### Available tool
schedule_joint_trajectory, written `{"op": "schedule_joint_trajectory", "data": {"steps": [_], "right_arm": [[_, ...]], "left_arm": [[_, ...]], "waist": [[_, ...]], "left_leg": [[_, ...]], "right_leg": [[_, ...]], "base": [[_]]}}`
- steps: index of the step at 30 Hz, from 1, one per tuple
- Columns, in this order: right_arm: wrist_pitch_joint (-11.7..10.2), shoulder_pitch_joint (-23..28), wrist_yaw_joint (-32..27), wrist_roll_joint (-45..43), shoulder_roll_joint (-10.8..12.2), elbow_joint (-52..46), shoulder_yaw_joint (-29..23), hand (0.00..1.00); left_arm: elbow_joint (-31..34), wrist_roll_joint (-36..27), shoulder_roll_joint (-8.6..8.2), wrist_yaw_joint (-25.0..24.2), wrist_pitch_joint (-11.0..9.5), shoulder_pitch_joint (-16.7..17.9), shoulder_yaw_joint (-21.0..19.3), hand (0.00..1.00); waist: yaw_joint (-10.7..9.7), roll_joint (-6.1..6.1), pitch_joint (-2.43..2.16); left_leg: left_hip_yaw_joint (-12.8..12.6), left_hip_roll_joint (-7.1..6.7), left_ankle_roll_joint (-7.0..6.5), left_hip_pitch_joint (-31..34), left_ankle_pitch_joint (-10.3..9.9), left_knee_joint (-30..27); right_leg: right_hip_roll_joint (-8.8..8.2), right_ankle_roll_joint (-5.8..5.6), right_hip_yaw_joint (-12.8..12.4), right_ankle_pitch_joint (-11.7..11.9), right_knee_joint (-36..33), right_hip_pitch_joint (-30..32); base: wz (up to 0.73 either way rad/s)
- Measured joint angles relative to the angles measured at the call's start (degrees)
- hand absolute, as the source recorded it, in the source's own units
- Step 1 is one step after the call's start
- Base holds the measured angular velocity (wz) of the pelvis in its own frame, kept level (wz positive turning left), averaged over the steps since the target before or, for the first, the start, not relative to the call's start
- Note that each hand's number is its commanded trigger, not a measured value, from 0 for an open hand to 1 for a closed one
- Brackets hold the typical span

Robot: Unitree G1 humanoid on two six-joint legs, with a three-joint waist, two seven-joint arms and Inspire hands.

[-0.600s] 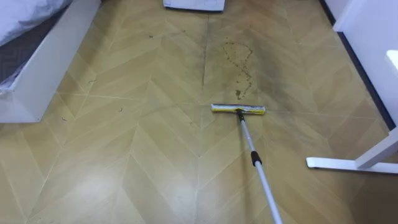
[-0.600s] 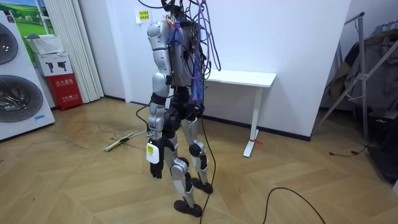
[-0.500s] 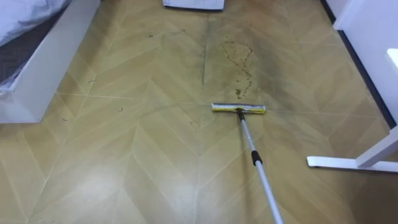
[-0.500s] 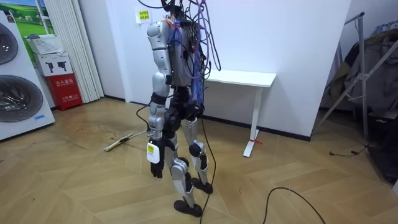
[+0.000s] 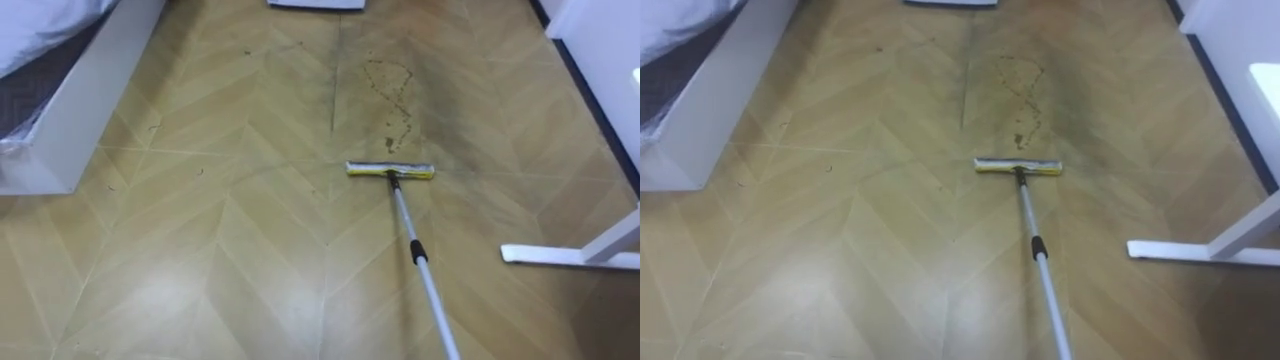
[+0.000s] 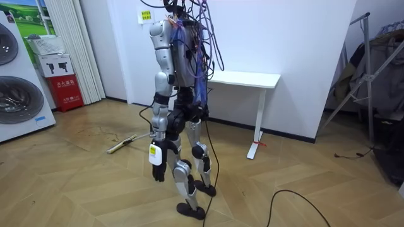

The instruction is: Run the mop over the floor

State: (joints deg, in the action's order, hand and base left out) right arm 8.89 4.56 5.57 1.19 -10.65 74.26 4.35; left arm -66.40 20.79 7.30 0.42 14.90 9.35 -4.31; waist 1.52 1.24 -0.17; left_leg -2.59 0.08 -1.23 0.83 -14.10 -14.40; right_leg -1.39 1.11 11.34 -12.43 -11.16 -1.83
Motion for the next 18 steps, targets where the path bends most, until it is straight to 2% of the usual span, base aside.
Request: {"op": "schedule_joint_trajectory", "data": {"steps": [1, 4, 6, 9, 11, 12, 14, 15, 16, 17, 18], "right_arm": [[0.0, 0.0, -0.1, 0.3, 0.0, 0.1, 0.0, 1.0], [1.1, -0.8, -0.7, 0.2, -0.1, 2.8, 0.0, 1.0], [2.2, -1.3, -0.8, 0.3, -0.3, 4.0, -0.2, 1.0], [2.9, -1.9, -0.9, 0.8, -0.6, 4.7, -0.3, 1.0], [3.5, -3.2, -1.0, 2.0, -0.6, 7.1, -0.6, 1.0], [3.7, -3.6, -1.0, 2.3, -0.6, 7.6, -0.6, 1.0], [4.1, -5.8, -0.9, 3.4, -0.6, 9.9, -0.7, 1.0], [4.3, -6.7, -0.9, 3.6, -0.8, 10.5, -0.7, 1.0], [4.8, -8.2, -0.9, 3.6, -0.9, 11.1, -0.7, 1.0], [4.9, -9.7, -0.8, 4.2, -1.4, 12.3, -0.5, 1.0], [4.8, -10.4, -0.7, 4.8, -1.7, 12.9, -0.5, 1.0]], "left_arm": [[-0.1, -0.1, 0.0, 0.3, 0.0, -0.2, 0.1, 0.0], [-1.2, -1.9, 0.04, 0.2, 0.2, -1.0, 0.7, 0.0], [-2.0, -3.7, 0.11, 0.1, 0.1, -2.0, 0.7, 0.0], [-2.8, -3.8, 0.13, -0.1, 0.1, -3.4, 0.1, 0.0], [-4.7, -4.5, 0.3, -0.1, -0.1, -4.9, -0.2, 0.0], [-5.2, -4.7, 0.34, -0.1, -0.1, -5.2, -0.1, 0.0], [-6.4, -5.2, 0.68, -0.1, -0.1, -5.8, 0.0, 0.0], [-7.1, -5.5, 0.72, -0.1, 0.0, -6.2, 0.0, 0.0], [-7.4, -5.6, 0.91, -0.3, 0.0, -6.3, 0.3, 0.0], [-7.6, -6.7, 1.28, -0.6, 0.0, -6.3, 1.5, 0.0], [-7.8, -7.3, 1.55, -0.7, 0.1, -6.2, 2.0, 0.0]], "waist": [[-0.3, -0.23, -0.04], [-1.7, -0.11, 0.32], [-1.3, -0.5, 0.35], [-1.2, -1.35, 0.94], [-0.5, -1.77, 1.27], [-0.4, -1.78, 1.28], [0.5, -1.79, 1.35], [0.5, -1.86, 1.33], [0.6, -1.92, 1.29], [1.0, -1.92, 1.32], [1.1, -1.99, 1.29]], "left_leg": [[0.0, -0.02, 0.0, 1.2, 0.0, -0.9], [0.2, -0.83, 0.0, 4.7, 0.0, -3.9], [-0.3, -1.13, -0.13, 7.3, -0.1, -6.2], [0.5, -1.14, -0.33, 13.8, -2.0, -13.1], [0.7, -1.19, -0.04, 19.4, -4.5, -20.8], [0.7, -1.16, 0.02, 20.7, -5.2, -22.8], [0.9, -1.01, 0.65, 26.0, -7.6, -31.7], [0.9, -0.83, 0.76, 27.6, -7.9, -34.1], [1.1, -0.71, 0.86, 30.5, -8.0, -39.2], [1.3, -0.3, 0.9, 32.9, -8.0, -44.5], [1.2, 0.21, 1.23, 34.2, -7.8, -47.2]], "right_leg": [[-0.34, 0.04, 0.4, -0.5, -1.2, 1.1], [-1.72, -0.04, 0.6, -2.9, -6.3, 5.2], [-2.55, 0.08, -0.3, -4.0, -10.2, 8.9], [-3.43, 0.54, 0.4, -6.5, -16.0, 14.3], [-4.53, 0.98, 0.4, -9.9, -23.9, 19.7], [-4.67, 1.16, 0.2, -10.7, -25.8, 21.0], [-5.59, 2.0, 0.1, -14.6, -34.1, 25.9], [-5.69, 2.1, 0.1, -15.5, -35.9, 26.8], [-5.92, 2.42, 0.2, -17.2, -39.2, 28.2], [-5.97, 3.25, 0.3, -19.1, -42.4, 29.4], [-5.84, 3.35, 0.4, -19.9, -43.9, 29.9]], "base": [[0.15], [0.27], [0.1], [0.11], [0.07], [0.0], [0.02], [0.16], [0.16], [0.11], [0.0]]}}
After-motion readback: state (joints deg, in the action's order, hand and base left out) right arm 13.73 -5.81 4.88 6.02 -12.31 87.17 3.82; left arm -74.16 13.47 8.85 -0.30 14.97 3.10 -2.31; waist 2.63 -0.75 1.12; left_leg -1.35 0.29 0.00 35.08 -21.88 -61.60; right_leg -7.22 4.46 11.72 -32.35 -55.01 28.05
